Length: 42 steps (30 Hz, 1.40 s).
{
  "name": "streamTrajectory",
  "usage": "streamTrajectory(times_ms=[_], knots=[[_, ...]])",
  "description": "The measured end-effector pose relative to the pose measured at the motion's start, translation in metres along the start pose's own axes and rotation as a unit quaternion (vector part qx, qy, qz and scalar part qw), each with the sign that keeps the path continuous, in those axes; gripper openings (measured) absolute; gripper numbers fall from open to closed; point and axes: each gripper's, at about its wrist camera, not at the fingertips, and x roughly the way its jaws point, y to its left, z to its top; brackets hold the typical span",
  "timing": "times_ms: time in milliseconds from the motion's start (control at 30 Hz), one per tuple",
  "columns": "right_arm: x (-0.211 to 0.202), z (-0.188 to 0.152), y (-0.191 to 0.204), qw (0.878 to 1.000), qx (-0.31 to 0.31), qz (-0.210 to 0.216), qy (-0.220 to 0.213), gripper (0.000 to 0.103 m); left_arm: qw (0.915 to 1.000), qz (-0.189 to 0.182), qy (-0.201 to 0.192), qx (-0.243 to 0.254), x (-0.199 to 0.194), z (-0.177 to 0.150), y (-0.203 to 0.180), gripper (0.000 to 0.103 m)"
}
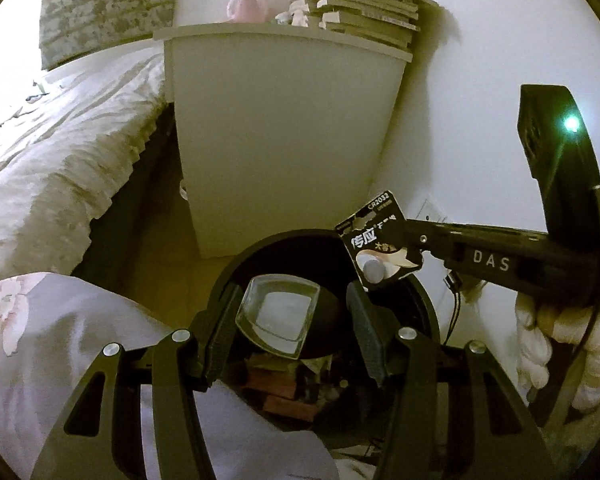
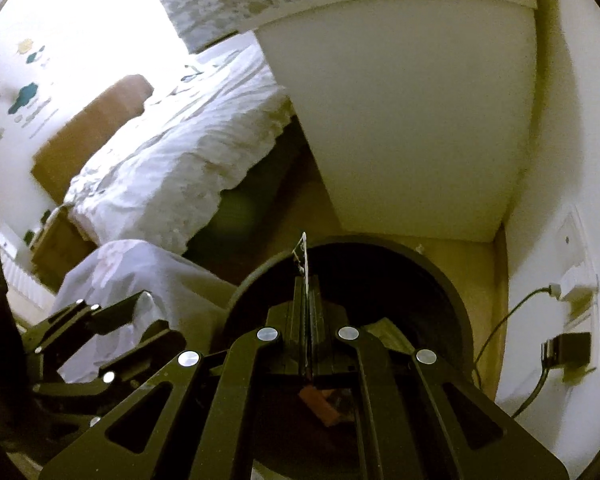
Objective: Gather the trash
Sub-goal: 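Carry both items over the black bin and open both tools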
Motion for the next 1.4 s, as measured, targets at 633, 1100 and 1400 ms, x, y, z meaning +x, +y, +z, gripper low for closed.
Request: streamTrajectory(times_ms=[633,1100,1400], knots=[[0.017,-0.01,-0.028,0.999,0.035,-0.017,0.019,0.003,0.9995,-0.004,0.028,0.015,0.026,0.002,-0.014,0.054],[0.024,-0.014,-0.03,0.999,0.042,-0.024,0.024,0.003,0.9992,-0.005,0.035,0.02,0.032,0.001,-0.019,0.054],[0.026,-0.015,-0.034,0.998,0.048,-0.034,0.027,0.003,0.9991,-0.004,0.036,0.02,0.032,0.002,-0.019,0.054]])
